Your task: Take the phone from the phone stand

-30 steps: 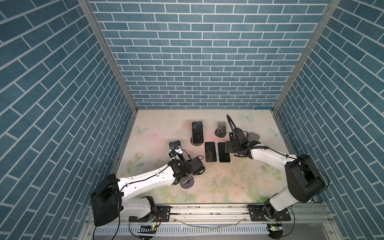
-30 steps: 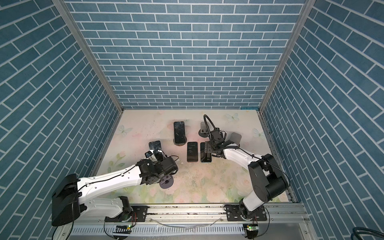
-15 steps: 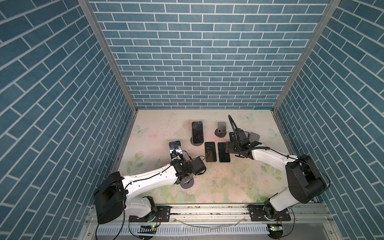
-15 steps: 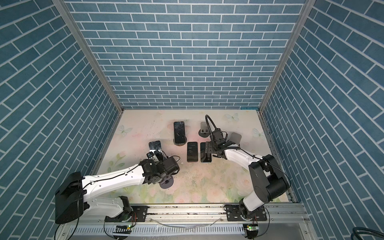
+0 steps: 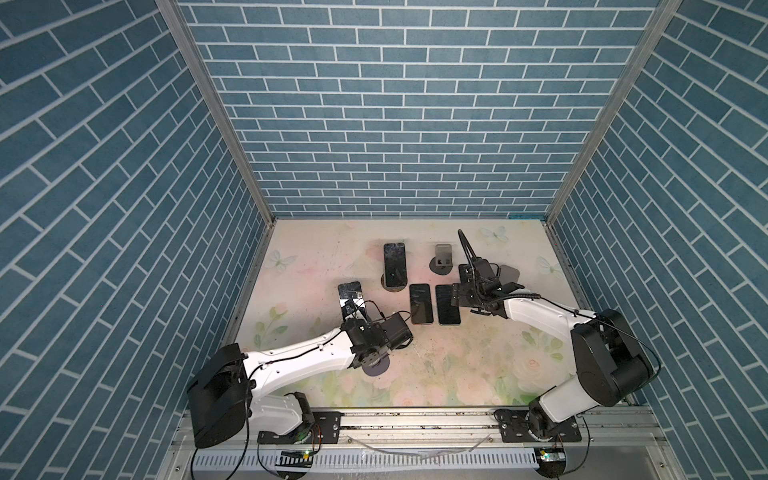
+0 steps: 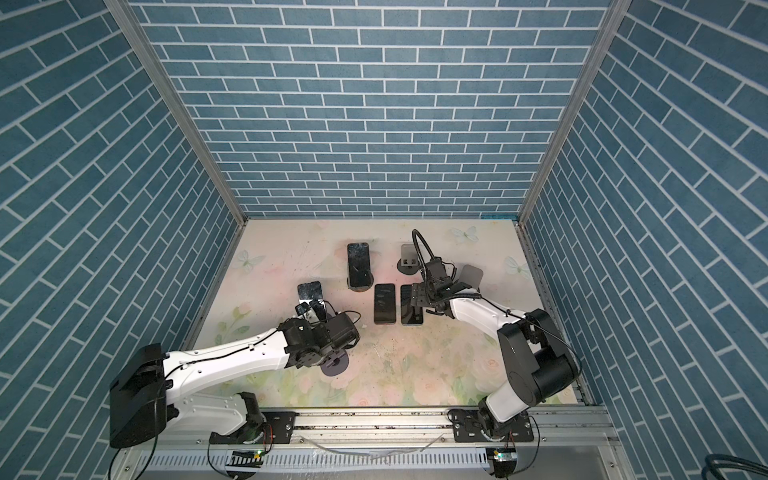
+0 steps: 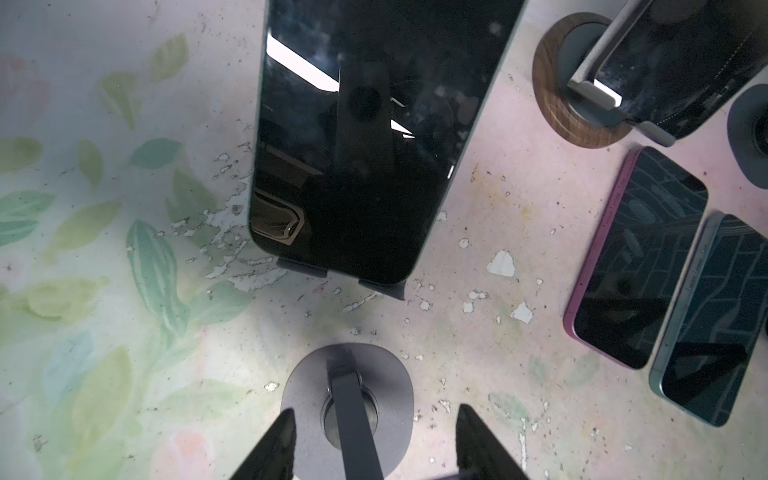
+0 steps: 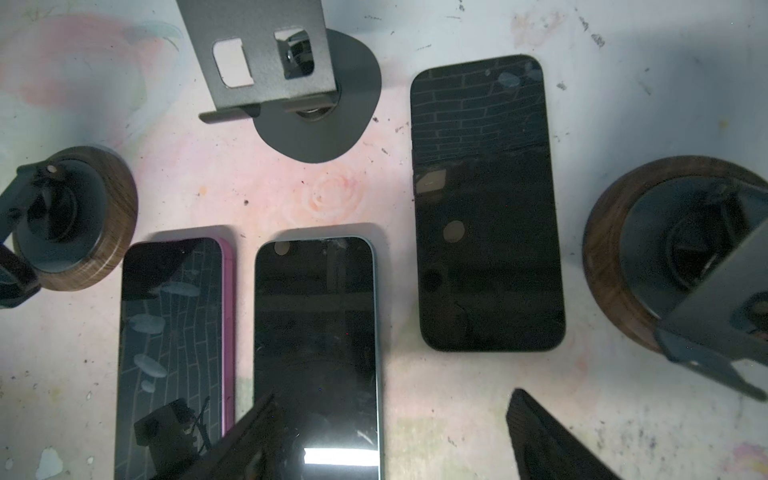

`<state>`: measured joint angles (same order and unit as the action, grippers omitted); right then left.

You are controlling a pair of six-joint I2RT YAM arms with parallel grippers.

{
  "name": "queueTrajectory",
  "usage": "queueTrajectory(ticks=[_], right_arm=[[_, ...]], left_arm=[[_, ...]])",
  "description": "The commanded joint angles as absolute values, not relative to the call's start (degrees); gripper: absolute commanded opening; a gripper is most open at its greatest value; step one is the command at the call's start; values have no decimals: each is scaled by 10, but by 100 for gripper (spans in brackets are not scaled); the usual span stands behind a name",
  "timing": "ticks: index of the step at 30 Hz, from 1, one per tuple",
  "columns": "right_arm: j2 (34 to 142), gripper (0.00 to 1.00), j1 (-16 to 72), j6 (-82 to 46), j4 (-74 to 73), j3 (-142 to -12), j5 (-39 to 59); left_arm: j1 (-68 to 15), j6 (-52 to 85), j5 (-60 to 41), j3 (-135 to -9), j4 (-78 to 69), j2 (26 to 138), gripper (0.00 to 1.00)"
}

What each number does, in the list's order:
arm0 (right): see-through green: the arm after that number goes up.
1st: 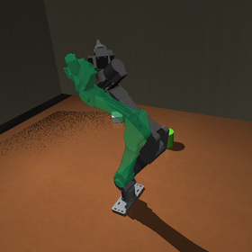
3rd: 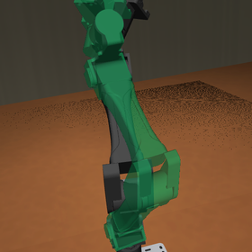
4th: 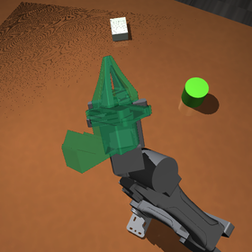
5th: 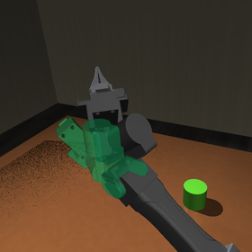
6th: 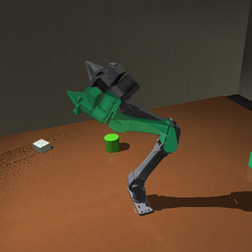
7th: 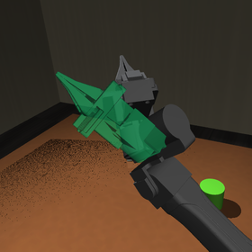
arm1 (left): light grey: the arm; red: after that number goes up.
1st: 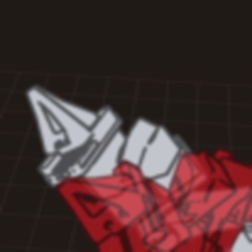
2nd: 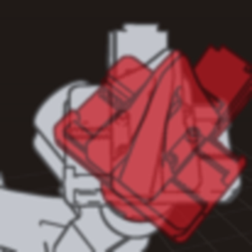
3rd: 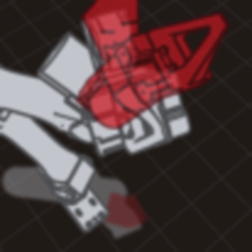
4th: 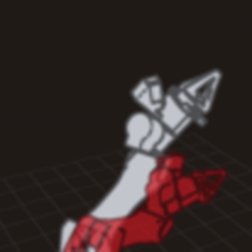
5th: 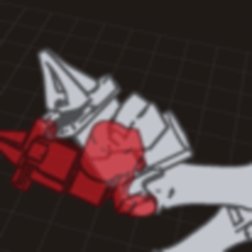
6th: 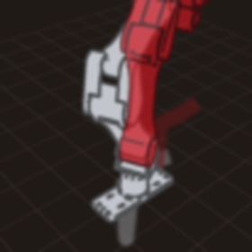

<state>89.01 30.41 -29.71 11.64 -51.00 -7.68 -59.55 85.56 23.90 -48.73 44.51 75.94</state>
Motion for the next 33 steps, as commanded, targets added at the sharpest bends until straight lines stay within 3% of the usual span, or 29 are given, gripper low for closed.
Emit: queueTrajectory(ticks=[1, 18, 33], right_arm=[[877, 86, 301, -304, 115, -497, -78], [853, 86, 275, -303, 132, -485, -91], [869, 86, 272, -302, 138, -501, -83]], left_arm=[[-595, 788, 245, -523, 433, 774, 50], [-590, 540, 275, -690, 458, 794, 51], [-407, 405, 196, -751, 451, 735, 52]])
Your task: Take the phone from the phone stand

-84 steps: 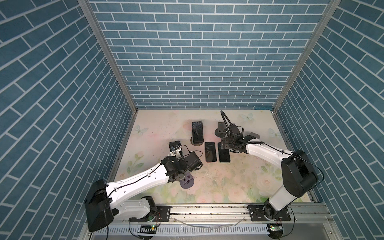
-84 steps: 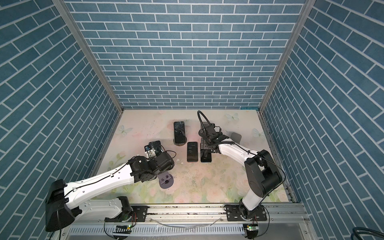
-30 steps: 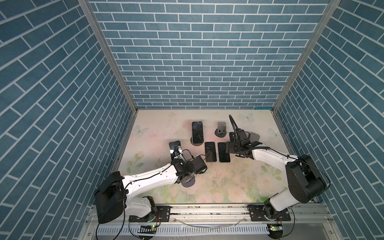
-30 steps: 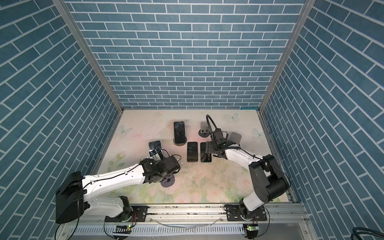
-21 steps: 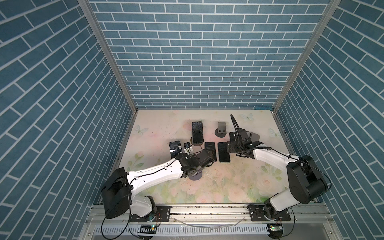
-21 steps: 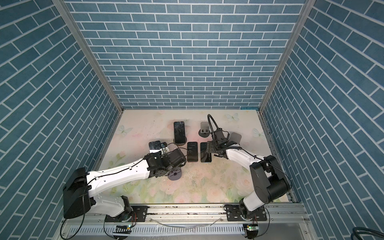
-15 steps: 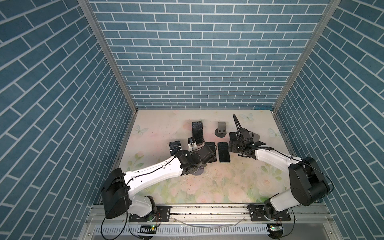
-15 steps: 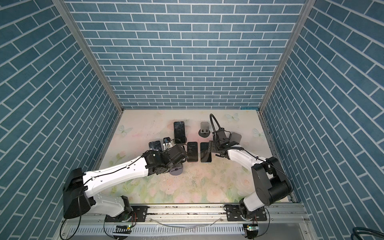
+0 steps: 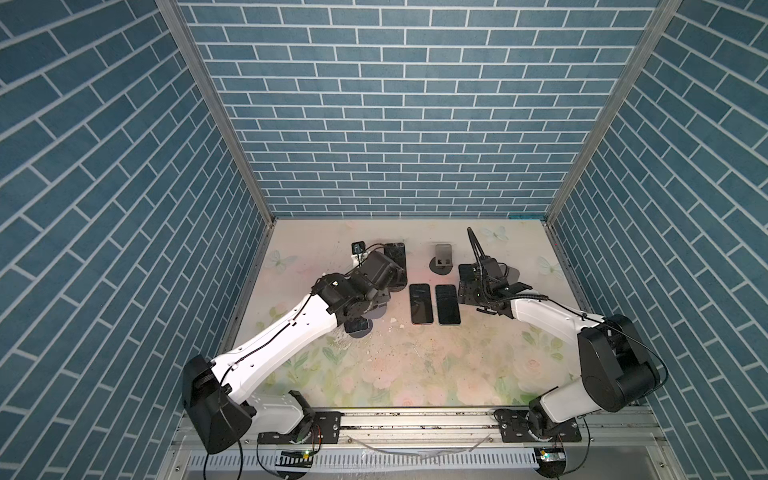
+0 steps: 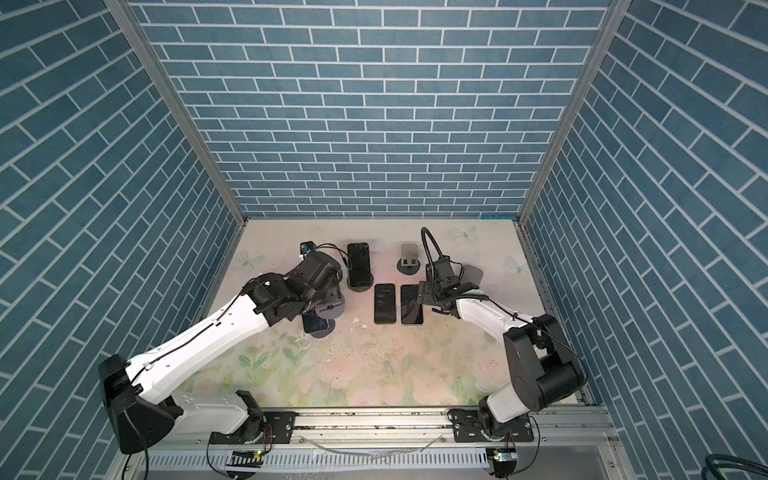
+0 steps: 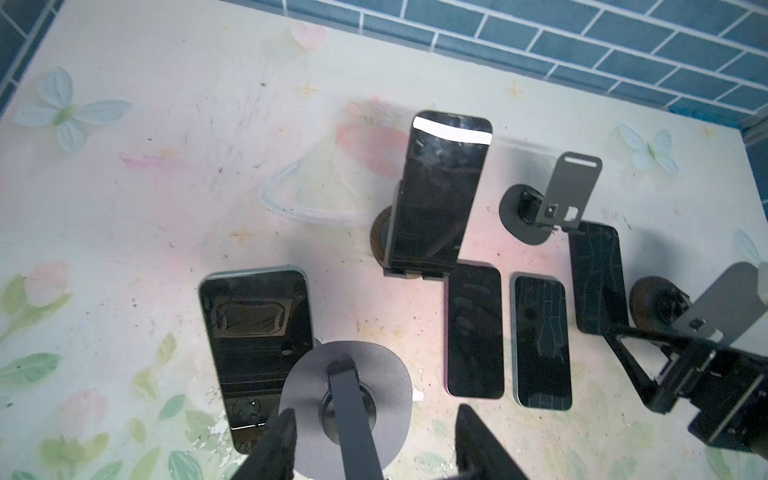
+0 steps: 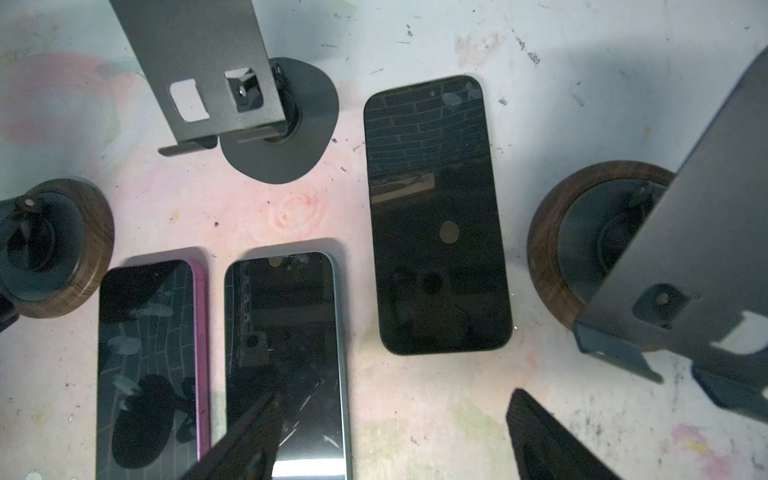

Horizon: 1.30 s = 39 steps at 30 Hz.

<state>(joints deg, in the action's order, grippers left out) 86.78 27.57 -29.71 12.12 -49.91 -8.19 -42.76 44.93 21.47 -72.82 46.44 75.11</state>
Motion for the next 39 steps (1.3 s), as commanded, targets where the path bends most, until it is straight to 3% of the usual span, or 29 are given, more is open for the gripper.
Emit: queueTrajectory(ticks=[1, 12, 25, 39], right_arm=[[871, 86, 272, -303, 139, -503, -82], [896, 86, 272, -306, 149, -532, -71], [881, 86, 272, -293, 164, -551, -70], [868, 86, 272, -298, 151, -548, -59]], left_arm=[[-395, 397, 187, -756, 442, 734, 52], [-259, 320, 129, -830, 399, 775, 54], [-87, 303, 68, -816, 336, 835, 55], [-47, 315, 32, -711, 255, 923, 56]])
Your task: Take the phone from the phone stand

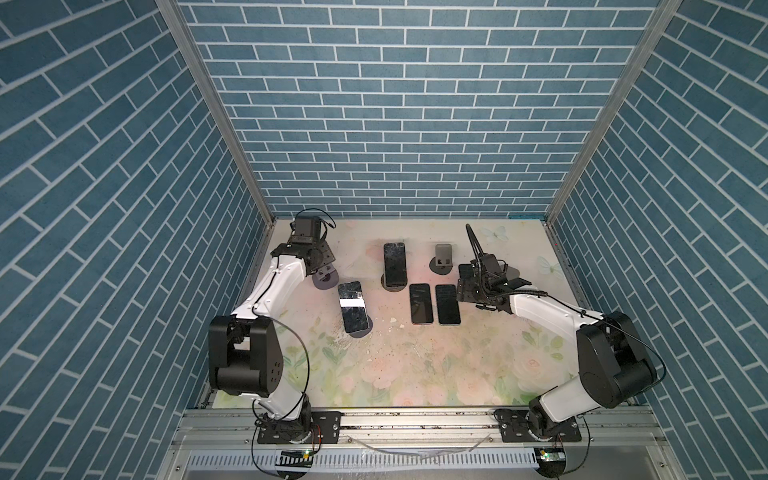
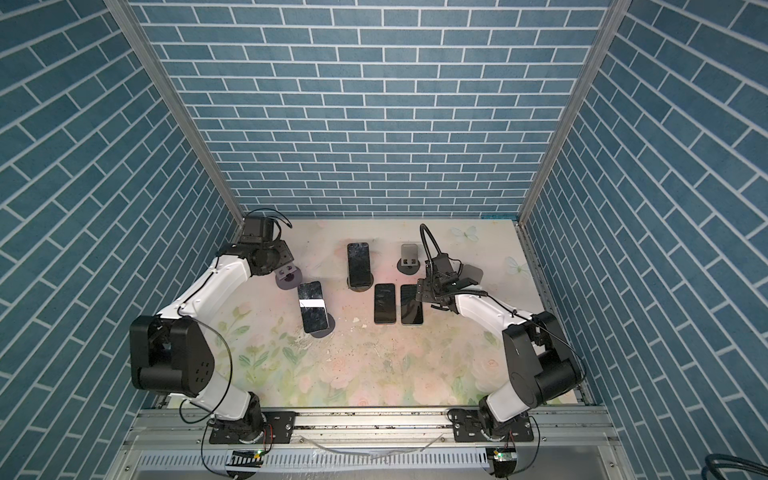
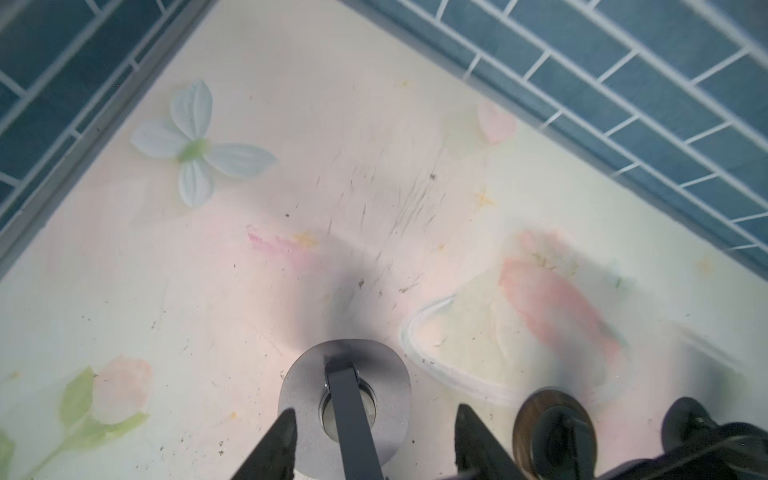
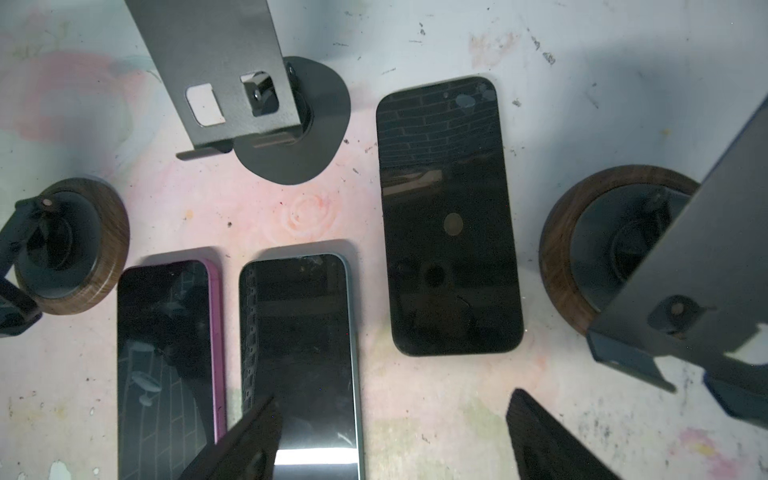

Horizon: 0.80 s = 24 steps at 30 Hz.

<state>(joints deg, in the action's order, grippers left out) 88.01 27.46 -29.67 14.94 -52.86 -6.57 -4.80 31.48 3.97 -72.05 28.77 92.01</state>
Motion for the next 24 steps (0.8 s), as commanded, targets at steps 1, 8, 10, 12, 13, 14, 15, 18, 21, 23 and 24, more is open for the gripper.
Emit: queueTrajectory(ticks=[1, 8, 10, 12, 13, 14, 15, 18, 21, 23, 24], right_arm=[[870, 86, 272, -299, 151, -550, -56], [873, 86, 272, -300, 160, -557, -50], [873, 86, 272, -301, 163, -558, -49], [874, 86, 272, -304, 165, -561, -48], [874, 86, 272, -305, 167, -562, -46], [874, 86, 272, -306, 168, -563, -46], [874, 86, 272, -308, 168, -564, -45], [874, 86, 272, -309, 169, -566, -43], [874, 86, 272, -310, 169, -568, -42], [874, 86, 273, -311, 169, -569, -41], [874, 86, 273, -312, 169, -570, -40]], left_arm=[[-47, 315, 32, -705, 250, 927, 56], [-47, 317, 26, -675, 226, 947, 56], [-47, 318, 23, -667, 220, 952, 56], [-47, 319, 19, -659, 214, 955, 56], [-47, 319, 18, -656, 213, 958, 56], [-47, 319, 18, -654, 212, 959, 56], [-47, 319, 18, -651, 211, 961, 57], [-47, 319, 18, -645, 208, 963, 57], [-47, 319, 17, -641, 206, 965, 58], [-47, 319, 14, -639, 206, 967, 60], [-47, 319, 14, -638, 207, 968, 61]])
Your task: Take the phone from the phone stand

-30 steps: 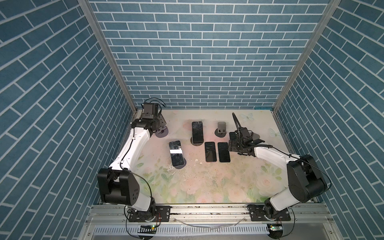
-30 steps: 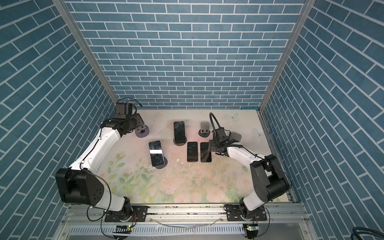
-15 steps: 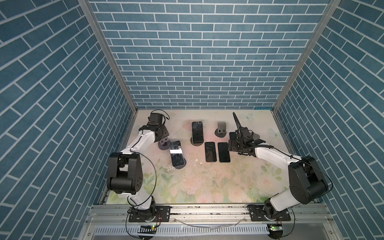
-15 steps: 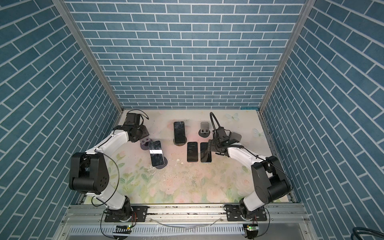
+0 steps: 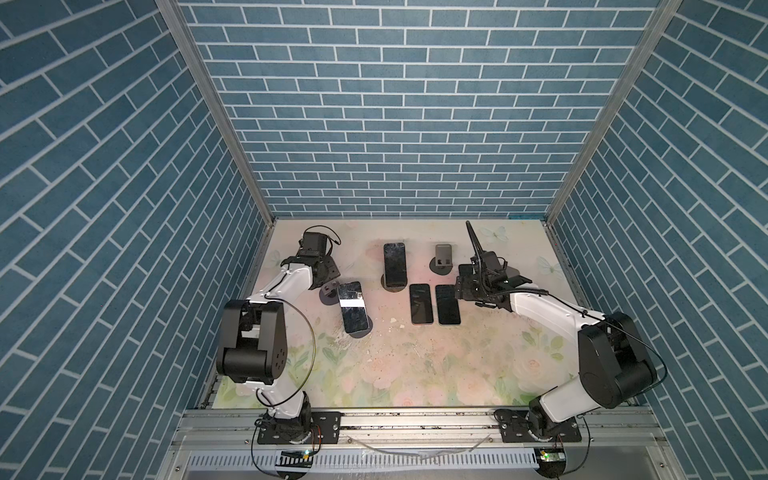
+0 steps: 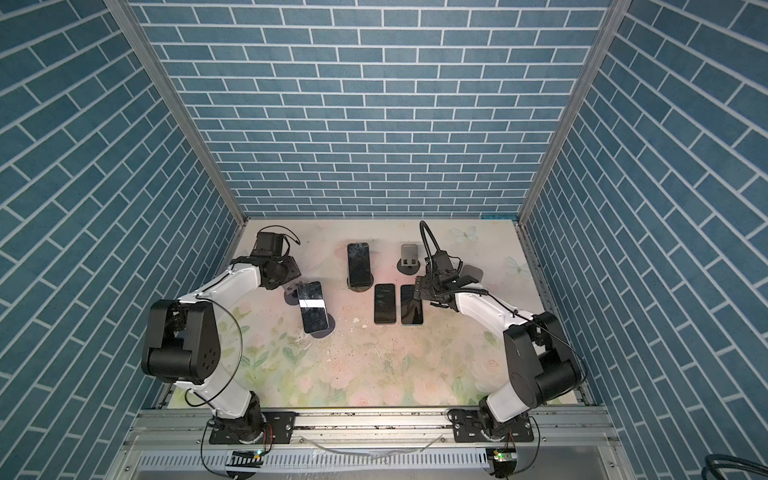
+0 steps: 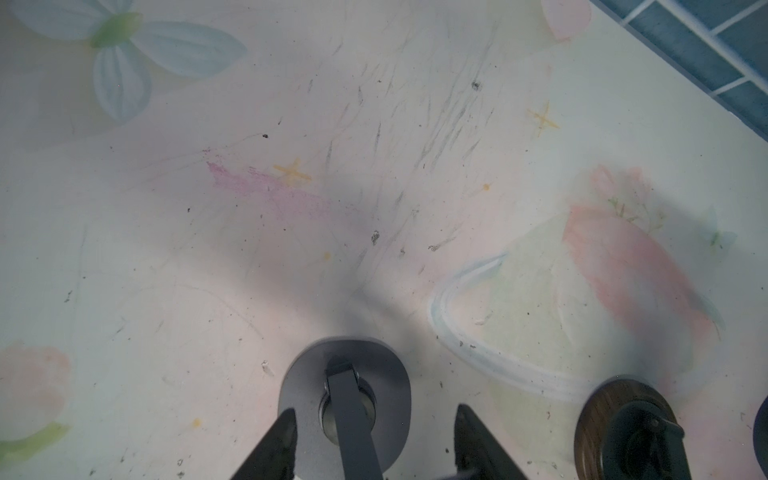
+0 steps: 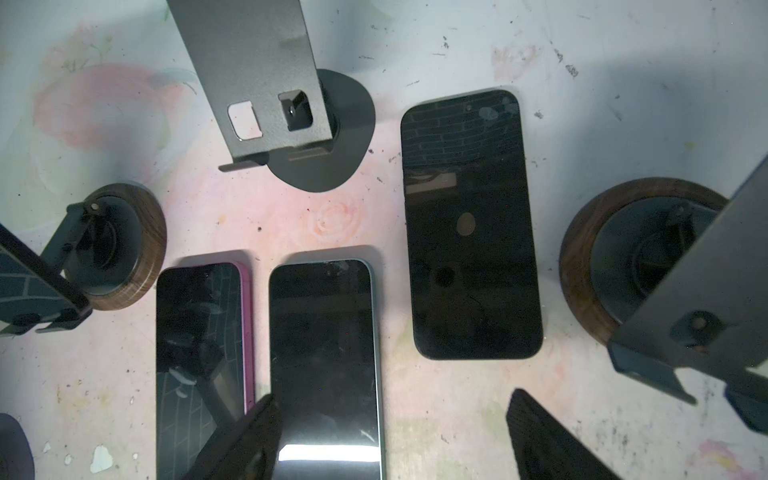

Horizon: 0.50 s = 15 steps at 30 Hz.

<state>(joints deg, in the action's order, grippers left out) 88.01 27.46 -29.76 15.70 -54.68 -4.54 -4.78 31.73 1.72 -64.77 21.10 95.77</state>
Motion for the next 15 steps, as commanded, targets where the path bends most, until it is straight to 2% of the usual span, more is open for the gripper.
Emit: queueTrajectory(ticks=[1, 9, 15], right_arm=[[874, 86, 273, -313, 169, -569, -39], [872, 86, 273, -316, 166, -563, -36], [874, 86, 273, -316, 163, -559, -34]], left_arm=[[-47, 318, 14, -638, 208, 967, 62], [-47, 318, 25, -638, 224, 955, 80], [-47, 319, 24, -638, 231, 942, 89]])
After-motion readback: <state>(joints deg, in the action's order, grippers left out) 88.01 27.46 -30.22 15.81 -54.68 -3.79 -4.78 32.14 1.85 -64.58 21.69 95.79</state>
